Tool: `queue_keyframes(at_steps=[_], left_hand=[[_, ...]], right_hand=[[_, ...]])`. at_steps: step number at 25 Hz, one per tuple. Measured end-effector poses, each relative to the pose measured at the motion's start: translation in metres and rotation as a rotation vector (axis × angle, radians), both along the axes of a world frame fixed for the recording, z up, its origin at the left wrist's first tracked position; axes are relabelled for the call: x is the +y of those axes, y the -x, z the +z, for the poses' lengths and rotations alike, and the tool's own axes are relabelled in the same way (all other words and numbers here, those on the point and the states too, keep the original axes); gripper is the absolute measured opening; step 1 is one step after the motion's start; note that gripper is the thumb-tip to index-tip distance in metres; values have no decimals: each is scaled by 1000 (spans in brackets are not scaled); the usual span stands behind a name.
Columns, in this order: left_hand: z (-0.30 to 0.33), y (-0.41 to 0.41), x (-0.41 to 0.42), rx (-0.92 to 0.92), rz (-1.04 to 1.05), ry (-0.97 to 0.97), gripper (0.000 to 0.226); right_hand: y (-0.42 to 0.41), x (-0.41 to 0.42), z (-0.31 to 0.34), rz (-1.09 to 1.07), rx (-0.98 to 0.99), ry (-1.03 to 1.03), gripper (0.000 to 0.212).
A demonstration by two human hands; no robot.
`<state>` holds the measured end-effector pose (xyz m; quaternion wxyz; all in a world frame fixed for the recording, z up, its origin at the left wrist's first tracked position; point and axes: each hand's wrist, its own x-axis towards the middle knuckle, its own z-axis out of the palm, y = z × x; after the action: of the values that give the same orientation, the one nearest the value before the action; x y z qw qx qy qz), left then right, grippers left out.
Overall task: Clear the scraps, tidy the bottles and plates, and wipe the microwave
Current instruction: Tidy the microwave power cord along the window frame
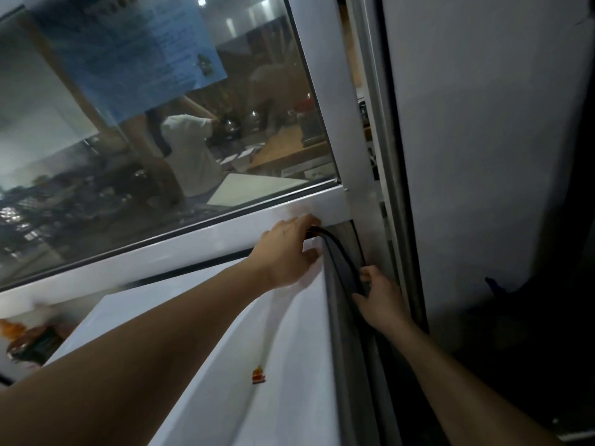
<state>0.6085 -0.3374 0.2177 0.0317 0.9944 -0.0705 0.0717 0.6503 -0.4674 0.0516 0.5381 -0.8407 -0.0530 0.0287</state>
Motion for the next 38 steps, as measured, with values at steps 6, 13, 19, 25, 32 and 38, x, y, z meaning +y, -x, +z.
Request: queue_keyframes(at_steps=[6, 13, 19, 25, 32, 38], left_hand=[[-4, 4, 8, -26, 13, 47, 40], [2, 6, 8, -31, -1, 72, 40], [15, 5, -6, -28, -26, 93, 47], [18, -12, -37, -20, -59, 112, 51], [6, -22, -57, -82, -50, 221, 16], [17, -17, -50, -103, -15, 297, 8]], right_hand=[[-6, 10, -13, -39, -22, -22, 20], [1, -30, 3, -148, -92, 44, 14], [5, -70, 55, -243, -235, 110, 9], [8, -81, 106, -230, -356, 190, 5], [20, -80, 129, -173, -424, 283, 4], [31, -75, 128, -94, -448, 189, 1]])
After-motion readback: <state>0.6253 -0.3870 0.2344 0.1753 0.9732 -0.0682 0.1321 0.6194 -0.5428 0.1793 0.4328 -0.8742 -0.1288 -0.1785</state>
